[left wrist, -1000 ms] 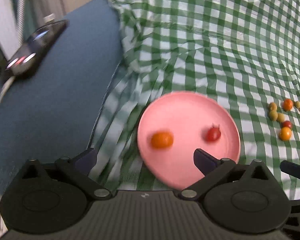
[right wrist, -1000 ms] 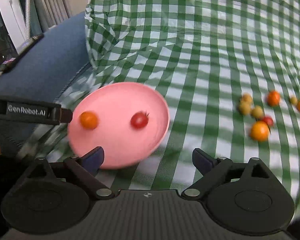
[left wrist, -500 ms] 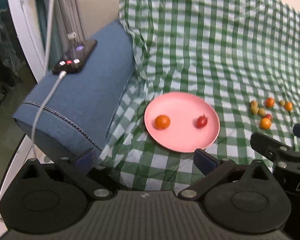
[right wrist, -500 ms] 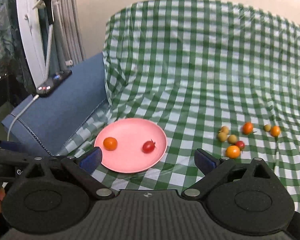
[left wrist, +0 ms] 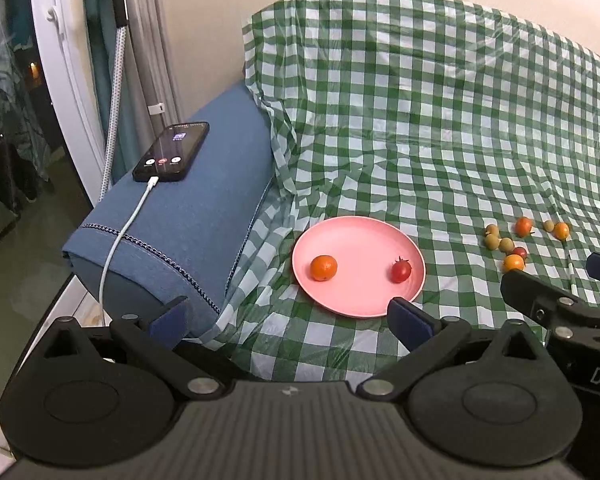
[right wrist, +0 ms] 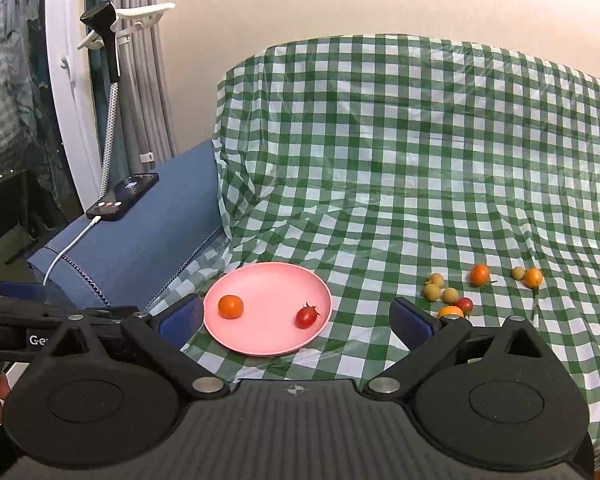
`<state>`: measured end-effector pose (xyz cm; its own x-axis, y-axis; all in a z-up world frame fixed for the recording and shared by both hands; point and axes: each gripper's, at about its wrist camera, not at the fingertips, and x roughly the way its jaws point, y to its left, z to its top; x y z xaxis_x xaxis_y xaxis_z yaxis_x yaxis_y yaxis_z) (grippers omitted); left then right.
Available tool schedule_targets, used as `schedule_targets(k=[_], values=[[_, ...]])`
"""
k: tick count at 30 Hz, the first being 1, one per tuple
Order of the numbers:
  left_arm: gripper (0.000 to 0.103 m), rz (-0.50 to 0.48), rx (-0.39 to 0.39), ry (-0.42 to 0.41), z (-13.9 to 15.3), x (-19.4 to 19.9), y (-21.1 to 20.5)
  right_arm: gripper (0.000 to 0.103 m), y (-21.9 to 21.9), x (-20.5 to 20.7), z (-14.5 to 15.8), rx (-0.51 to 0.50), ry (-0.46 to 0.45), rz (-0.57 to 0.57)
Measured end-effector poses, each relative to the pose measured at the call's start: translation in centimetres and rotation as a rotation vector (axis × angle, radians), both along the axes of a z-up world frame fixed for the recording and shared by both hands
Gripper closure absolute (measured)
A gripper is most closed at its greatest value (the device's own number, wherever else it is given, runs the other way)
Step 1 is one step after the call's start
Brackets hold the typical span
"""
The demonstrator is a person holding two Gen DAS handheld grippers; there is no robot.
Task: Organize fruits
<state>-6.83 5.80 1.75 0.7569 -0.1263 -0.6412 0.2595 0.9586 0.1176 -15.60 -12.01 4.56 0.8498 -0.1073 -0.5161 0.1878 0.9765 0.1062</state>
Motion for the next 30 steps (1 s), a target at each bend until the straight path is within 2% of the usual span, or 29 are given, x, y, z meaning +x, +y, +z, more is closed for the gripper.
schedule_targets(k=[11, 20, 25, 30], values=[[0.000, -0.001, 0.001, 0.003, 0.1, -0.3, 0.3, 0.004, -0.3, -0.8, 0.0, 0.009, -0.003, -0.009], [0.000, -0.003, 0.056, 0.041, -0.4, 1.2, -1.2, 0.004, -2.0, -0.6, -1.5, 0.052, -0.010, -0.058], [0.000, -0.029, 0.080, 0.071, -1.0, 2.6, -3.6, 0.004, -4.9, -0.8, -2.1, 0.068, -0.017, -0.127], [0.000, -0.124, 0.092, 0.119, -2.0, 4.2, -8.3, 0.004, -10.0, -2.0, -2.7, 0.071, -0.025, -0.251]])
